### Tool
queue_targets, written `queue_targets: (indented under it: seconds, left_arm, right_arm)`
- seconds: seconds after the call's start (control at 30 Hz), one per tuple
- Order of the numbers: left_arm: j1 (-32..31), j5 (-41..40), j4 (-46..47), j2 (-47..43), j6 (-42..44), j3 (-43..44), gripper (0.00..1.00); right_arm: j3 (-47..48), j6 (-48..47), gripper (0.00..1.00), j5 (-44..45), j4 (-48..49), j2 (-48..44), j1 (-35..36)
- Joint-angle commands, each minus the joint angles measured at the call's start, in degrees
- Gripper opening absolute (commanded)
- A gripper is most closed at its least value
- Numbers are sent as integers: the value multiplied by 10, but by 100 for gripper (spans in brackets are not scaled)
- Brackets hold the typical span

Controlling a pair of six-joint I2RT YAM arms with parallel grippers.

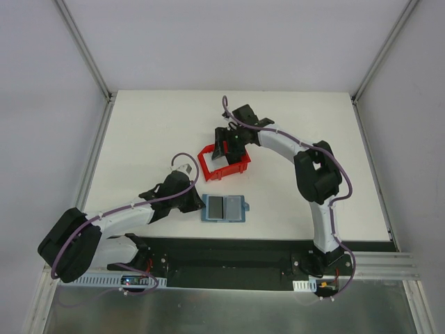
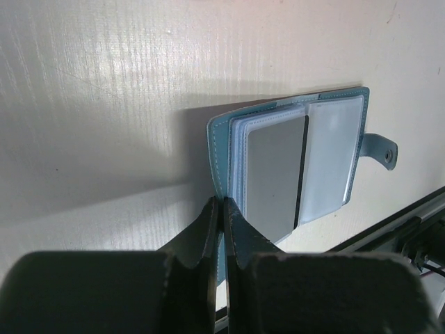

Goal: Put the credit cards into the card holder
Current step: Pick up the credit card from the storage box.

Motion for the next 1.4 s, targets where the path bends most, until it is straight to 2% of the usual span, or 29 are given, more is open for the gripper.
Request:
queue_targets:
  seconds: [0.0,0.13,0.53,0.57,0.67,0.77,1.0,1.37]
  left_arm:
    - [4,0,-4,7,12,20,0]
    - [4,1,-5,8,10,18,0]
    - [4,4,-5,15,13,23,0]
    - [4,6,-4,15,13,23,0]
    - [4,4,-4,14,12,21,0]
    - [4,4,-4,14,13,21,0]
    - [4,4,-4,18,15,24,0]
    - [4,7,-4,22,17,25,0]
  right_arm:
    - [14,-2,71,-21,12,-17,-7]
    - [8,-1,64,-24,17,-28,-12]
    - [-1,3,50,-30,19,-39,-15]
    - [-7,4,51,-28,23,-42,-15]
    - [-8,-4,66,-5,21,-45,-16]
    - [5,-12,72,9,6,-32,-18]
    - [27,-20,77,3,-9,-6,-11]
    - [53,-41,77,6,-52,15,-2]
